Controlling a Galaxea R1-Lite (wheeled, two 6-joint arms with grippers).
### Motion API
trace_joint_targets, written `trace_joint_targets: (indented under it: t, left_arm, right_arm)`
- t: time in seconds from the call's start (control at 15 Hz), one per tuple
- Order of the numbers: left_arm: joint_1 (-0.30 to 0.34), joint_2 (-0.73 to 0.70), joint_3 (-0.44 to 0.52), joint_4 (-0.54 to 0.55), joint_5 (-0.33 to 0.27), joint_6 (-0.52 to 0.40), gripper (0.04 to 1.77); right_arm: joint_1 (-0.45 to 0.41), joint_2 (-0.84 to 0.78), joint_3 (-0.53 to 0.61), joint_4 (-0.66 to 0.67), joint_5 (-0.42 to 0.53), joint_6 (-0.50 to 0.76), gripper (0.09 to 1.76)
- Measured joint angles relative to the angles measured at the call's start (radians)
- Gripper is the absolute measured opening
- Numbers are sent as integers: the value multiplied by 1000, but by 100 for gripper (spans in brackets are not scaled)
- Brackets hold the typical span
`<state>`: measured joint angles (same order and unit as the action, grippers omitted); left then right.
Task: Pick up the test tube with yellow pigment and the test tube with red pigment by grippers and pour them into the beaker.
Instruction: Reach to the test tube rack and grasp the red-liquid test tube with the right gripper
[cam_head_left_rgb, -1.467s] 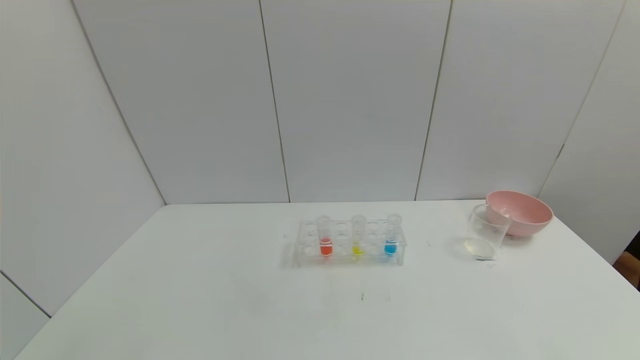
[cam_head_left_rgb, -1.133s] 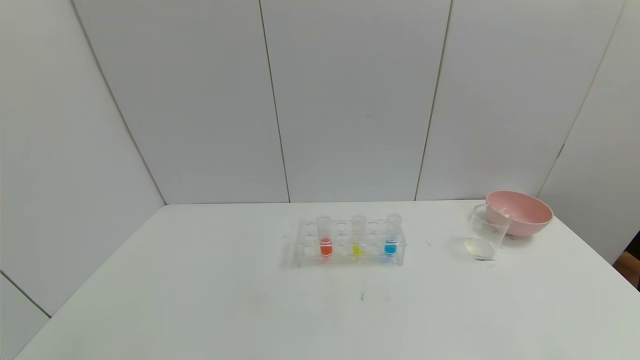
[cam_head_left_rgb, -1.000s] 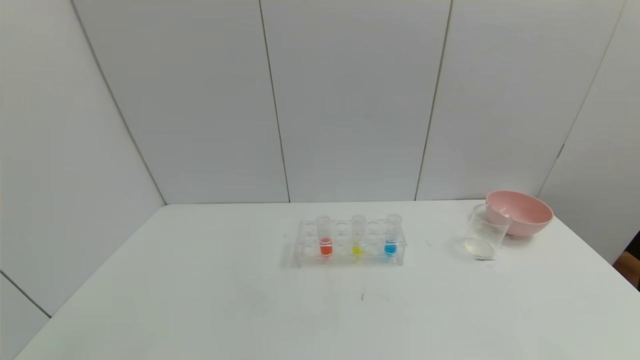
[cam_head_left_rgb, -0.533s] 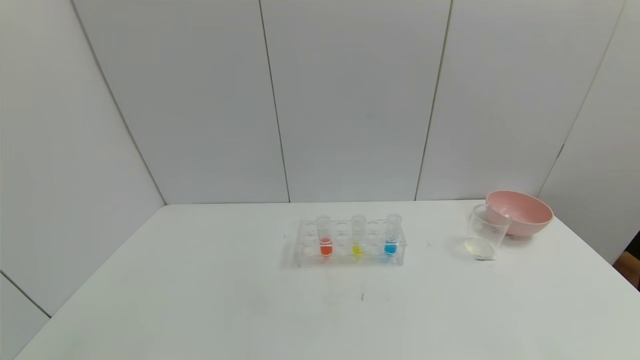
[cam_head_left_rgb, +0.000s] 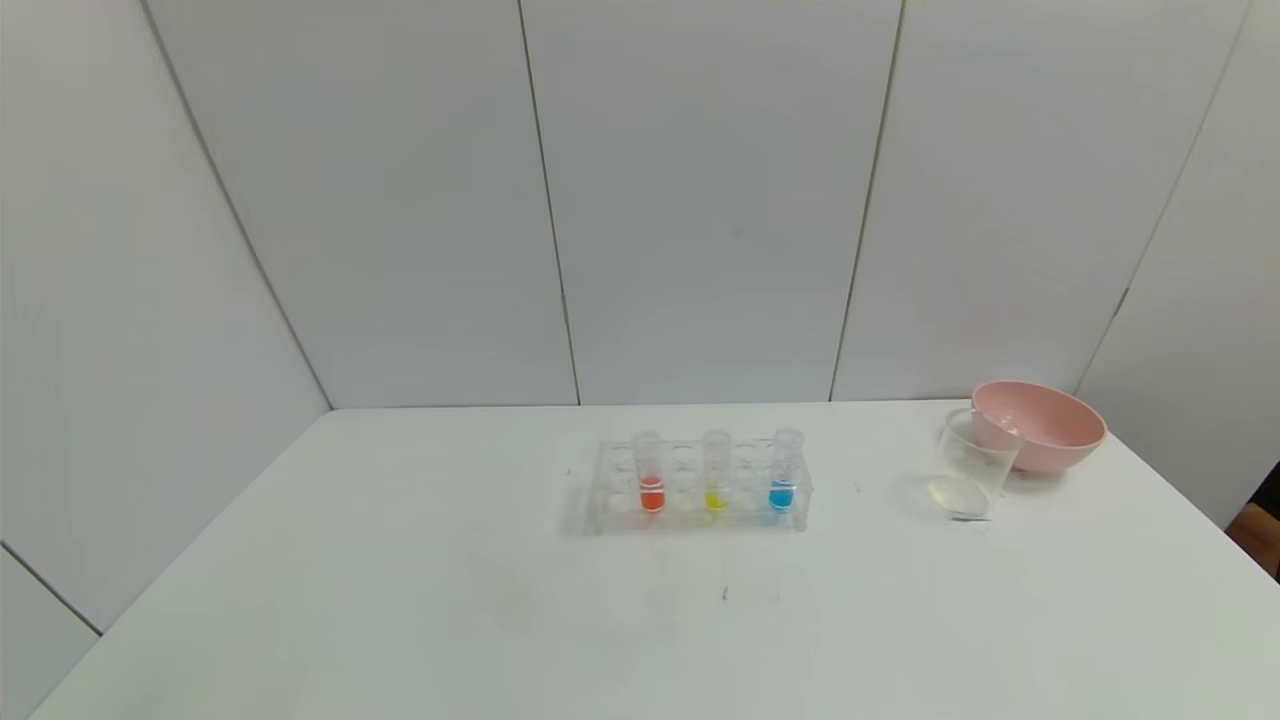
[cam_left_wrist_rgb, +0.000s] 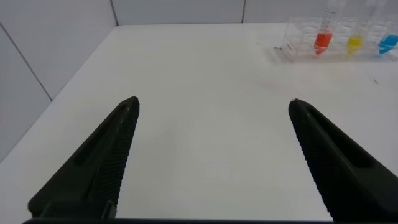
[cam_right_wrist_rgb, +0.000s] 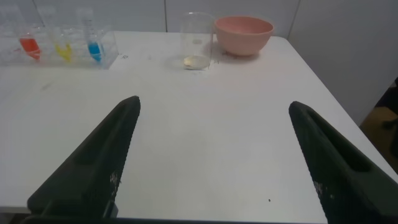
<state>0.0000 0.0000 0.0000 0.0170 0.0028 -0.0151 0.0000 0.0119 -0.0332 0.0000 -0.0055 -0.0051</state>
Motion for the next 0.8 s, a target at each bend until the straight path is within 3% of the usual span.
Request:
trace_joint_targets:
  t: [0.47,0.8]
  left_arm:
    - [0,0,0,0,0,0,172]
    - [0,0,0,0,0,0,172]
  right_arm:
    - [17,277,-221,-40,47,78,171]
    - [33,596,-348,-216,83,93,171]
